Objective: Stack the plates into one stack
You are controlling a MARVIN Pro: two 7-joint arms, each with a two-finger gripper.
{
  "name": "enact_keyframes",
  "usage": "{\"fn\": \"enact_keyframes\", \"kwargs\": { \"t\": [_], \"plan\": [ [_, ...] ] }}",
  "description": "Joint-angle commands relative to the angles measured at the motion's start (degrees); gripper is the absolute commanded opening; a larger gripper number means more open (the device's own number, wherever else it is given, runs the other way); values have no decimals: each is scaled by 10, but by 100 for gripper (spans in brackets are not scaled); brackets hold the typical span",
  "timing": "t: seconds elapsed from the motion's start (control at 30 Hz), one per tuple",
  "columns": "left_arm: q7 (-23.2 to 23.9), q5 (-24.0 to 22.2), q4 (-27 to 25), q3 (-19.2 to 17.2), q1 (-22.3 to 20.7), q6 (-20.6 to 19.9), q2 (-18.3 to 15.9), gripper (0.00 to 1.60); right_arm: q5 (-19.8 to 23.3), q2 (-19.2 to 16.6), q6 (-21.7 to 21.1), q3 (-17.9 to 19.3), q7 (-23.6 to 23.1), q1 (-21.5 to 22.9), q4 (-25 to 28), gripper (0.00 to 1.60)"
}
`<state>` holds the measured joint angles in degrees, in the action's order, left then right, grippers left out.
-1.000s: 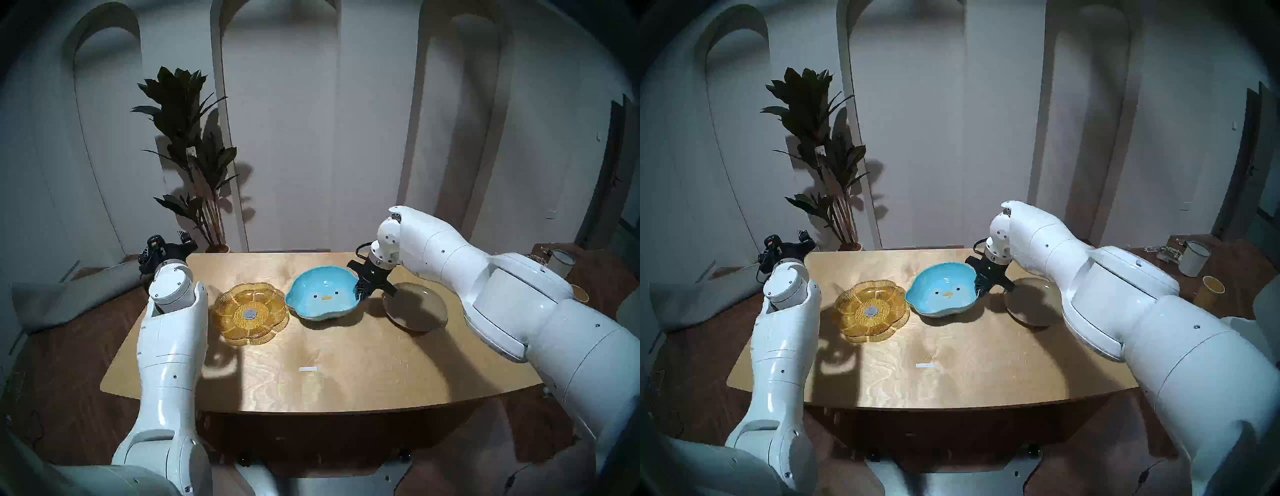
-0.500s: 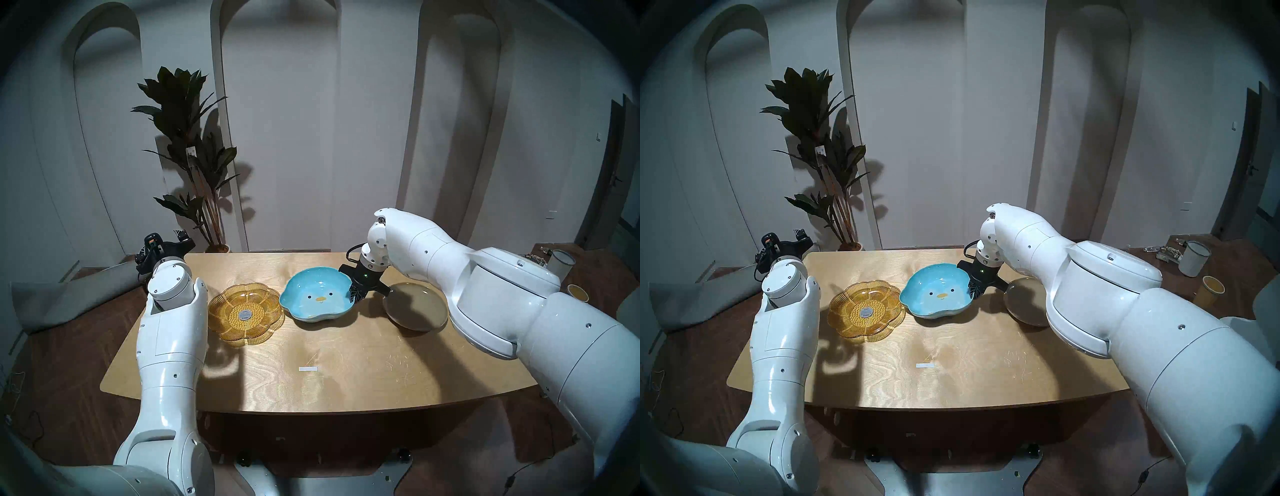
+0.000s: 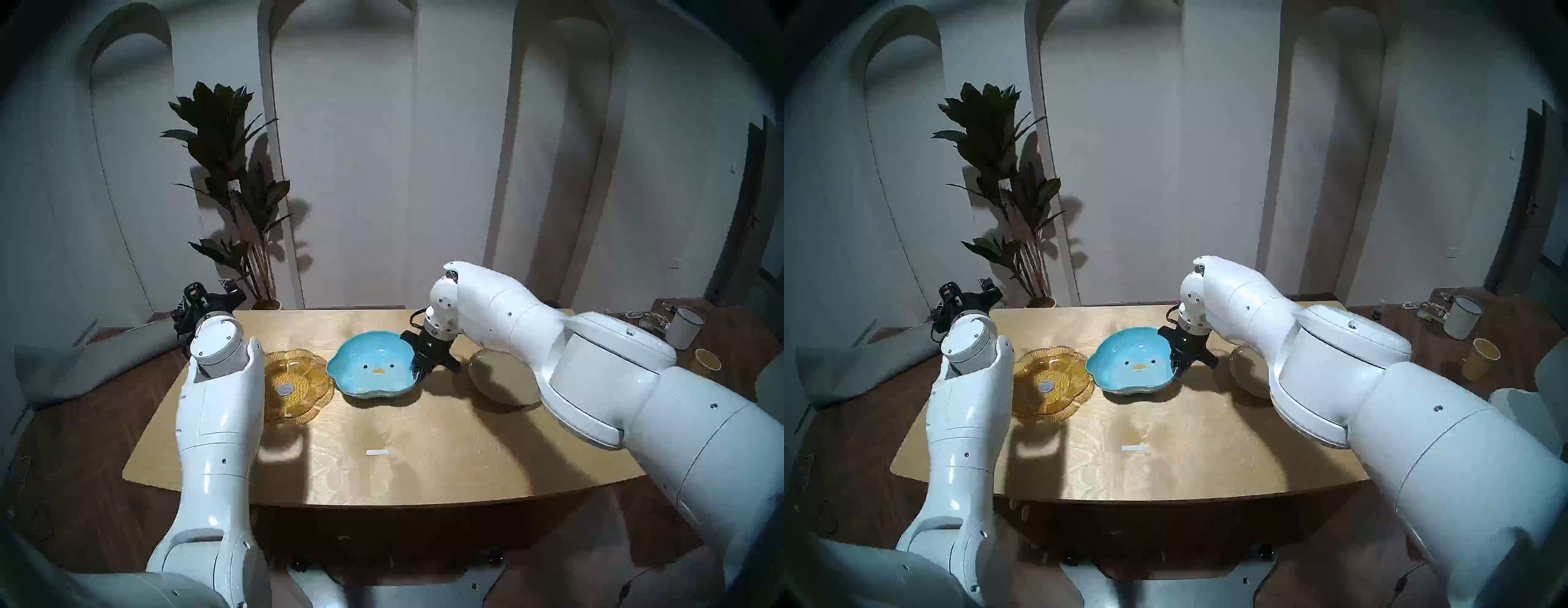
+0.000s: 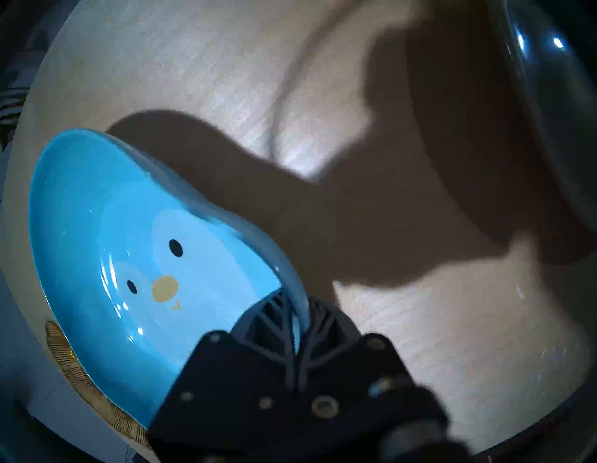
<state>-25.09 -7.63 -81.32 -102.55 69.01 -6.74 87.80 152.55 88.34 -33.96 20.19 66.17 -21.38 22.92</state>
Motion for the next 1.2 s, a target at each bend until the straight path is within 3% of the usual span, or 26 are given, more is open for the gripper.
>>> {"fn": "enact_keyframes", "kwargs": {
  "t": [0.0, 0.4, 1.17],
  "plan": [
    [-7, 5, -17, 7, -15, 6, 4, 160, -4, -10, 47, 1, 5, 6, 17, 0],
    [-38, 3, -10, -14, -51, 11, -1, 160, -13, -46, 107, 4, 7, 7, 25, 0],
    [-83, 5, 15, -28, -57, 12, 8, 160, -22, -58, 163, 29, -82, -31, 101, 0]
  ]
}}
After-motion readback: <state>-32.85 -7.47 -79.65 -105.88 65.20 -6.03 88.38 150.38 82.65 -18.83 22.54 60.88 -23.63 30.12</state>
